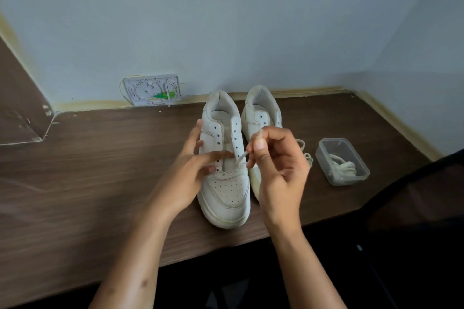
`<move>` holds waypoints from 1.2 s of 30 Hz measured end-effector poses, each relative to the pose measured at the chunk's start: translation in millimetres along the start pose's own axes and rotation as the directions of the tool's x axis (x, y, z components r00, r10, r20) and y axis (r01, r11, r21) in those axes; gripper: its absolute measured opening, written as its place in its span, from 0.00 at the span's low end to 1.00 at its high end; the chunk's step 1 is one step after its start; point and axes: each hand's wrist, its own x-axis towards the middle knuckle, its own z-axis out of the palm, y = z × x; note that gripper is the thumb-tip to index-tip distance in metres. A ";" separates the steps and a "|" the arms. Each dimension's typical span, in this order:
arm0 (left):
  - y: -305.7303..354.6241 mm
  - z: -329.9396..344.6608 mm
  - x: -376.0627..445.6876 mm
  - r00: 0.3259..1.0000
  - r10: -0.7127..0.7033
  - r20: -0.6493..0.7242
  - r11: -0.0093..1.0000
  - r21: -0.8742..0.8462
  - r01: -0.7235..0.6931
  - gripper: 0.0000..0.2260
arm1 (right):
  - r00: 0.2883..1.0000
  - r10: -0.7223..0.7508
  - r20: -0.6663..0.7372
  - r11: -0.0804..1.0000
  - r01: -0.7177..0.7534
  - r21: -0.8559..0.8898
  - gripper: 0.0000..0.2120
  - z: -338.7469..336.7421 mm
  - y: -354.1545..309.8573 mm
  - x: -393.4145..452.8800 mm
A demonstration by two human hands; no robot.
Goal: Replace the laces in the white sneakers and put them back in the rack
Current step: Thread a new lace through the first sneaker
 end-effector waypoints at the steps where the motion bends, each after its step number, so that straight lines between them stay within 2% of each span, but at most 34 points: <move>1: 0.7 -3.3 -1.1 1.000 0.001 0.029 1.000 0.004 -0.001 0.30 | 1.000 0.014 0.010 0.997 -0.013 -0.070 0.05 -2.3 2.5 -0.5; 3: 3.5 -10.7 -2.8 0.997 0.001 0.081 1.000 0.025 -0.003 0.26 | 0.997 0.051 0.054 0.961 -0.035 -0.273 0.04 -6.8 12.0 -0.7; 6: 5.9 -15.4 -6.2 0.994 -0.047 0.103 0.998 0.035 0.044 0.15 | 0.986 0.085 0.142 0.824 0.011 -0.566 0.03 -10.9 28.3 -1.6; 8: 4.5 -15.0 -6.9 0.996 -0.056 0.064 0.998 0.022 0.055 0.13 | 0.976 0.087 0.201 0.742 0.071 -0.666 0.04 -8.2 36.5 -5.3; 11: 5.3 -14.5 -5.4 0.999 -0.052 0.000 0.999 0.006 0.052 0.15 | 0.962 -0.009 0.273 0.576 0.228 -0.785 0.05 1.2 42.3 -10.4; 14: 5.7 -12.0 -5.0 0.997 -0.057 -0.048 0.998 0.028 0.058 0.15 | 0.963 -0.061 0.263 0.481 0.259 -0.838 0.07 7.7 43.8 -11.5; 16: 7.2 -10.6 -4.6 0.996 -0.054 -0.068 0.997 0.047 0.058 0.16 | 0.972 -0.033 0.232 0.486 0.218 -0.847 0.08 9.8 45.3 -11.7; 19: 9.7 -10.3 -5.1 0.996 -0.046 -0.074 0.998 0.041 0.049 0.13 | 0.987 0.107 0.120 0.567 0.039 -0.823 0.08 11.0 47.6 -7.9; 23: 9.2 -9.5 -6.1 0.994 -0.045 -0.097 0.998 0.030 0.048 0.13 | 0.949 0.311 0.053 0.622 -0.162 -0.766 0.08 9.7 44.9 1.9; 29: 5.8 -7.0 -6.5 0.992 -0.020 -0.126 0.998 0.052 0.027 0.14 | 0.905 0.420 0.061 0.569 -0.211 -0.795 0.05 12.5 39.1 7.0; 32: 0.5 -4.1 -6.1 0.986 0.010 -0.169 1.000 -0.004 -0.011 0.19 | 0.919 0.384 0.094 0.547 -0.144 -0.824 0.06 13.6 39.1 1.4; 36: -1.1 -1.2 -6.7 0.983 0.003 -0.185 1.000 0.030 0.003 0.14 | 0.992 0.108 0.061 0.466 0.004 -0.885 0.15 10.5 29.6 -37.1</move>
